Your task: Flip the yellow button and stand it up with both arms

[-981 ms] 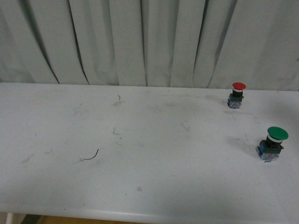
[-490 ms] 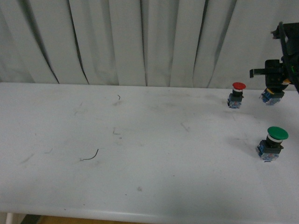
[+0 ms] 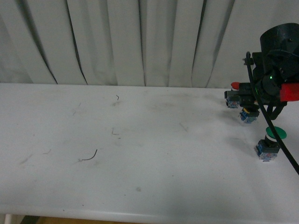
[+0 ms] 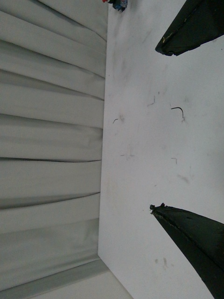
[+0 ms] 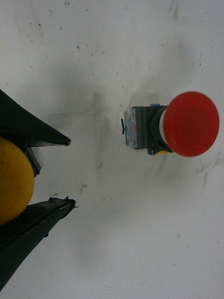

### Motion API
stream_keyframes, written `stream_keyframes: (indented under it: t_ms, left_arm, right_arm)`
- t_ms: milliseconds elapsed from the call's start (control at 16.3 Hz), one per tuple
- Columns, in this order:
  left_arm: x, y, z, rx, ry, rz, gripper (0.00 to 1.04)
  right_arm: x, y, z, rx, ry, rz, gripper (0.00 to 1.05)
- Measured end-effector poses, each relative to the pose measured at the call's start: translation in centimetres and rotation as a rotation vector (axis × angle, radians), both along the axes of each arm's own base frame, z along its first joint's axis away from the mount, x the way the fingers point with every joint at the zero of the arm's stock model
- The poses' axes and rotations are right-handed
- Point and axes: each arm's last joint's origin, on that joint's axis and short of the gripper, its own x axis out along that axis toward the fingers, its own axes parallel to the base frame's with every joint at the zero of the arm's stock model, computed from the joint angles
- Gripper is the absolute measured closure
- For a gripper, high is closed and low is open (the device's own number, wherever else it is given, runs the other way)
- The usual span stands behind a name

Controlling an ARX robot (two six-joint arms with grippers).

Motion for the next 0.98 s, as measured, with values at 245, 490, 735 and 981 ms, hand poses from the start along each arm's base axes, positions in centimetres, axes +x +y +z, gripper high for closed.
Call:
stream_keyframes:
  t_ms: [245, 490, 735, 981]
  left_arm:
    - [0.0, 0.0, 0.0, 0.000, 0.000, 0.000, 0.07]
    - [0.0, 0.0, 0.0, 0.000, 0.000, 0.000, 0.07]
    - [0.0, 0.0, 0.0, 0.000, 0.000, 0.000, 0.07]
    - [0.0, 0.0, 0.0, 0.000, 0.000, 0.000, 0.07]
  right_arm:
    - [0.0, -0.2, -1.4, -0.014, 0.021, -0.069, 0.71]
    - [-0.1, 0.1, -1.6, -0.022, 0.025, -0.093, 0.71]
    - [-0.1, 1.0, -1.6, -0.032, 0.016, -0.113, 0.71]
    - [0.3, 1.5, -1.2, -0.059, -0.014, -0.128, 0.71]
